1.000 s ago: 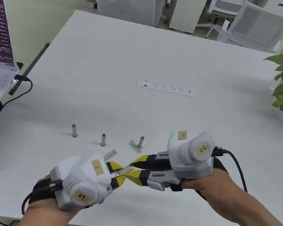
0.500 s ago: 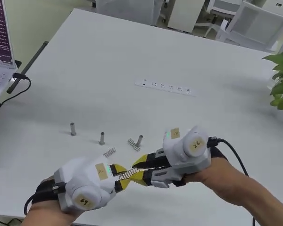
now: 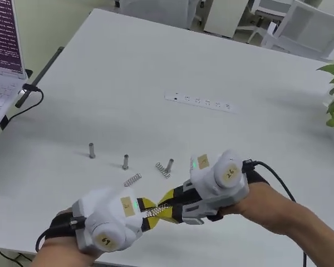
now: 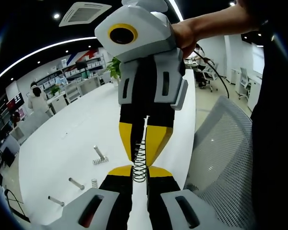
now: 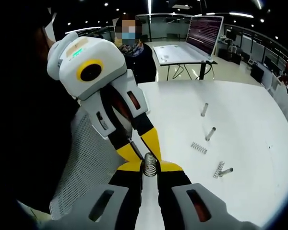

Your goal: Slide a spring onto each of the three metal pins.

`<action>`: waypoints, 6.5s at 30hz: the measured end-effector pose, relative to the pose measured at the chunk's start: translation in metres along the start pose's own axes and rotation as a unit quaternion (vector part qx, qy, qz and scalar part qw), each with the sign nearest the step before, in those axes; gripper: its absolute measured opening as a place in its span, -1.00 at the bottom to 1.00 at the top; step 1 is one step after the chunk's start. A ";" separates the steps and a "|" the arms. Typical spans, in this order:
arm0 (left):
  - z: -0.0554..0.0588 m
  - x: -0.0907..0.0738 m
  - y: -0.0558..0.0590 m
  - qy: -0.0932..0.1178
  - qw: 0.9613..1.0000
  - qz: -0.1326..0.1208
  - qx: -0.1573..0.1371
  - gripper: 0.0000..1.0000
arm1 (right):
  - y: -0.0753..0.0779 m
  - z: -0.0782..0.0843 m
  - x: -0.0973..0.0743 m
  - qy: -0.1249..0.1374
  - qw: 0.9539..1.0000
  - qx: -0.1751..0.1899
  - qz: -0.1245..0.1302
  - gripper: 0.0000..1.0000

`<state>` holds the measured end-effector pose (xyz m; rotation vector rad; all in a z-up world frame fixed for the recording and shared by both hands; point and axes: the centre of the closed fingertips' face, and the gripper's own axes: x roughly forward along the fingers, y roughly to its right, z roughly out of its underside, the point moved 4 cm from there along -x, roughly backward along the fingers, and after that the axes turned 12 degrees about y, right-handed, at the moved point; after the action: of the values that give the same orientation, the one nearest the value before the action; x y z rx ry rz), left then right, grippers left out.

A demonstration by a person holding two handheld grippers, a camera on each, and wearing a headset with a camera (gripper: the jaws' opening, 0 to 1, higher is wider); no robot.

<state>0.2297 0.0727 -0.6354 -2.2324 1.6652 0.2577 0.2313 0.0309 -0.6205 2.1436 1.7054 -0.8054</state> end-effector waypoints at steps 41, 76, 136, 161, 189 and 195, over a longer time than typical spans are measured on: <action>0.041 -0.063 -0.077 0.021 0.979 -0.152 -0.136 -0.63 | 0.051 0.007 0.000 -0.012 0.995 0.041 0.088 -0.83; 0.089 -0.146 -0.125 0.019 0.940 -0.277 -0.198 -0.26 | 0.122 -0.058 0.044 -0.046 0.995 -0.007 0.086 -0.83; 0.102 -0.143 -0.129 0.014 0.937 -0.263 -0.230 0.05 | 0.176 -0.083 0.168 -0.089 0.994 0.000 0.064 -0.83; 0.102 -0.143 -0.130 0.011 0.937 -0.260 -0.232 0.03 | 0.176 -0.086 0.191 -0.088 0.994 -0.001 0.058 -0.83; 0.104 -0.146 -0.134 0.007 0.936 -0.264 -0.232 0.03 | 0.179 -0.061 0.221 -0.122 0.991 -0.010 0.045 -0.82; 0.104 -0.147 -0.134 0.006 0.936 -0.266 -0.233 0.02 | 0.178 -0.060 0.220 -0.125 0.991 -0.011 0.042 -0.82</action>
<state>0.3200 0.2768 -0.6592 -2.9309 1.0053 0.5392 0.4486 0.1923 -0.7217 1.9874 1.4821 -0.9799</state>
